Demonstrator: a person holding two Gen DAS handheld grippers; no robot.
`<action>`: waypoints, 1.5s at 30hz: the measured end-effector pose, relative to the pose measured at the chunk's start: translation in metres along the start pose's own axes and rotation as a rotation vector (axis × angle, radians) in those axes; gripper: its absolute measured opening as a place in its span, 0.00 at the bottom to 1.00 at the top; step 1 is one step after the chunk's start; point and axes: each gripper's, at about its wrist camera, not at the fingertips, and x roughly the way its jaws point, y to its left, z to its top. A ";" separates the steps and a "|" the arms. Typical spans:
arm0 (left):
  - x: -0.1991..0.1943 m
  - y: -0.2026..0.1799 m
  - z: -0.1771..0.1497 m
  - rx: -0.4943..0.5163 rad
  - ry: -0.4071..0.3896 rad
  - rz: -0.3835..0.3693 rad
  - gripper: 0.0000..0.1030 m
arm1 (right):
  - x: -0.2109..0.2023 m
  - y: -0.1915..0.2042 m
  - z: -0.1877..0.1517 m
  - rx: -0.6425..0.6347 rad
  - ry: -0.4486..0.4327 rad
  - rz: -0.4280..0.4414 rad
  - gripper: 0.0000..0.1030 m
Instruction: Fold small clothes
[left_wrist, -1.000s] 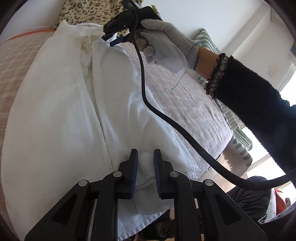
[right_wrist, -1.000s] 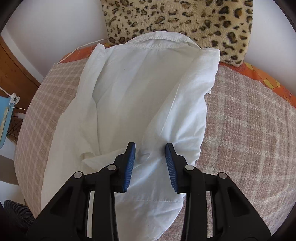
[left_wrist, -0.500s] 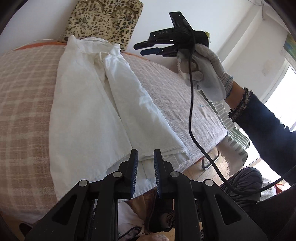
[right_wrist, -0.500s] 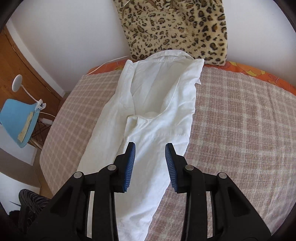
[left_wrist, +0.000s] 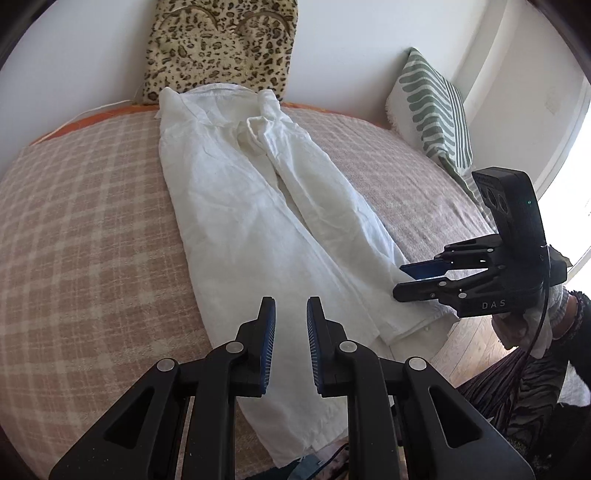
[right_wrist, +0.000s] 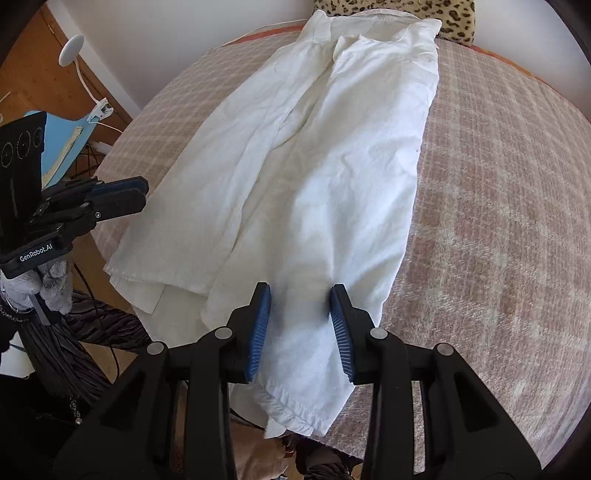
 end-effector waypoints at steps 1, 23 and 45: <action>0.005 -0.003 -0.004 0.023 0.025 0.001 0.15 | -0.003 -0.001 -0.005 0.016 -0.006 0.005 0.35; -0.029 0.044 -0.057 -0.282 0.114 -0.122 0.50 | -0.026 -0.077 -0.049 0.383 -0.026 0.295 0.55; 0.042 -0.059 0.083 0.147 0.121 -0.194 0.38 | -0.033 0.006 -0.055 -0.070 -0.081 0.001 0.35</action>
